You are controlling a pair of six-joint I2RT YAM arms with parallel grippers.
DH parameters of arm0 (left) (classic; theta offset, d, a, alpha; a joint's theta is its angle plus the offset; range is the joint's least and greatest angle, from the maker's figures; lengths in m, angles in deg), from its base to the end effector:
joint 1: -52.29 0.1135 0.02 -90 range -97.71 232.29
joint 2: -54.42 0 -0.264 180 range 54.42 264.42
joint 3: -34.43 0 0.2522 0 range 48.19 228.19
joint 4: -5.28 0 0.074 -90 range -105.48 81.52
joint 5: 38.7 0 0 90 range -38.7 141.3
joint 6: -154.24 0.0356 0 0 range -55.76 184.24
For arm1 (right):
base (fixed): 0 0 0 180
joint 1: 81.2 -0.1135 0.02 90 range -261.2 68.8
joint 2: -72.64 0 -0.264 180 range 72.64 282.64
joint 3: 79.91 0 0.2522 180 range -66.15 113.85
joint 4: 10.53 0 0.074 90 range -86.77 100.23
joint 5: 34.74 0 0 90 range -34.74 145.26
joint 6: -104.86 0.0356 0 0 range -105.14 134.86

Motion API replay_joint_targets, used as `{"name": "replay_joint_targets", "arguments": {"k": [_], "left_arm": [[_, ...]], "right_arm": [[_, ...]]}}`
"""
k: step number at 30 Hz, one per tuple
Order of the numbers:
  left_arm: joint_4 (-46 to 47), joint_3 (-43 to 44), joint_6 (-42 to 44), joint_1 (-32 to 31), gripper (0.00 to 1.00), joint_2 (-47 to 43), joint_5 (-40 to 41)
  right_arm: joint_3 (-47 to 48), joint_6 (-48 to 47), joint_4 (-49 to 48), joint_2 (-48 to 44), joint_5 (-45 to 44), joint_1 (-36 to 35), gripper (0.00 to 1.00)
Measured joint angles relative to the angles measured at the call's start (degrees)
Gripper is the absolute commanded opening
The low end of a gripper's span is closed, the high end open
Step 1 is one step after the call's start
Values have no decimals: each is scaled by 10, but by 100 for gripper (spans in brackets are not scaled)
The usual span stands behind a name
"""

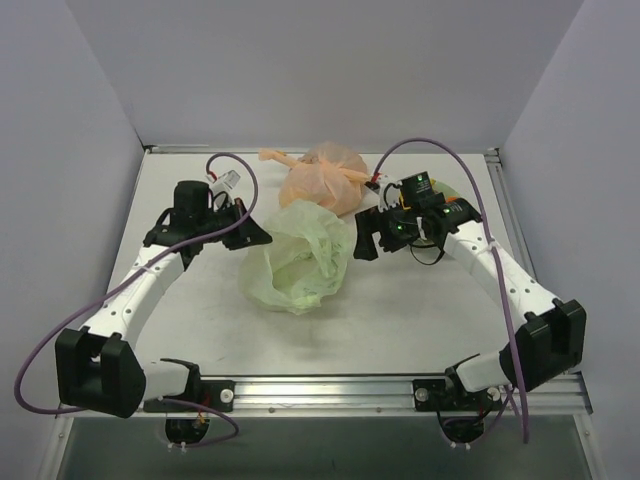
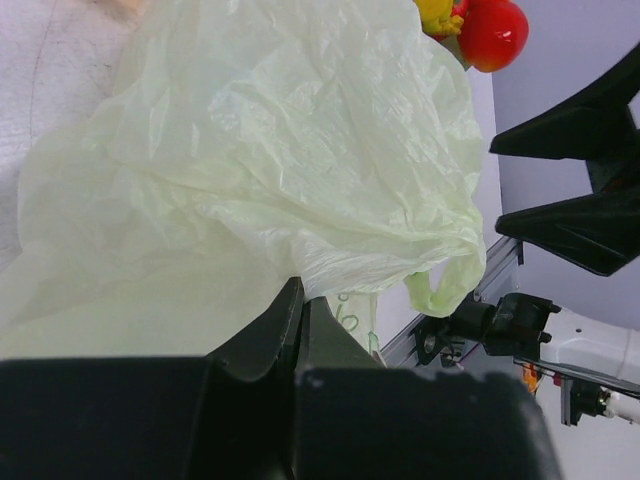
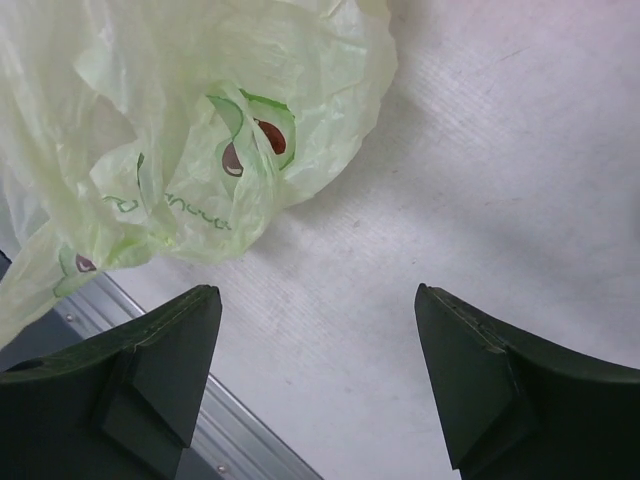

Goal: Place the fake fruits into the plastic bag and tie a complex knot

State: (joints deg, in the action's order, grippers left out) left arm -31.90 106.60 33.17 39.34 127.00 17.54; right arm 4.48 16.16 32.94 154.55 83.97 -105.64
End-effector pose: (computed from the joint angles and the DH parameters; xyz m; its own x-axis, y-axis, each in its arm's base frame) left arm 0.2638 -0.0810 0.3004 -0.8268 -0.2501 -0.5038 0.2204 0.6800 -0.6993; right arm 0.2790 0.1456 0.3168 -0.6127 -0.2566 -0.7475 -0.6793 0.6544 0.3321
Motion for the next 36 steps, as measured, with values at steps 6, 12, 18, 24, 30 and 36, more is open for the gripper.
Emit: {"name": "replay_joint_targets", "arguments": {"k": [6,12,18,24,30,36], "left_arm": [[29,-18,-59,-1,0,7,-9],[79,-20,-124,-16,0,27,-15],[106,-20,-159,-19,0,45,-30],[127,-24,-181,-14,0,46,-49],[150,-42,-192,-3,0,50,-77],[124,-25,-117,1,0,76,-105]], "right_arm": [[10,-47,6,-46,-29,21,81],[16,-82,14,-65,-59,-16,86],[19,-126,-5,-63,-136,-156,96],[22,-166,-28,-20,-245,-259,100],[25,-184,-38,43,-322,-269,17],[92,-198,-12,55,-258,-190,0]]}}
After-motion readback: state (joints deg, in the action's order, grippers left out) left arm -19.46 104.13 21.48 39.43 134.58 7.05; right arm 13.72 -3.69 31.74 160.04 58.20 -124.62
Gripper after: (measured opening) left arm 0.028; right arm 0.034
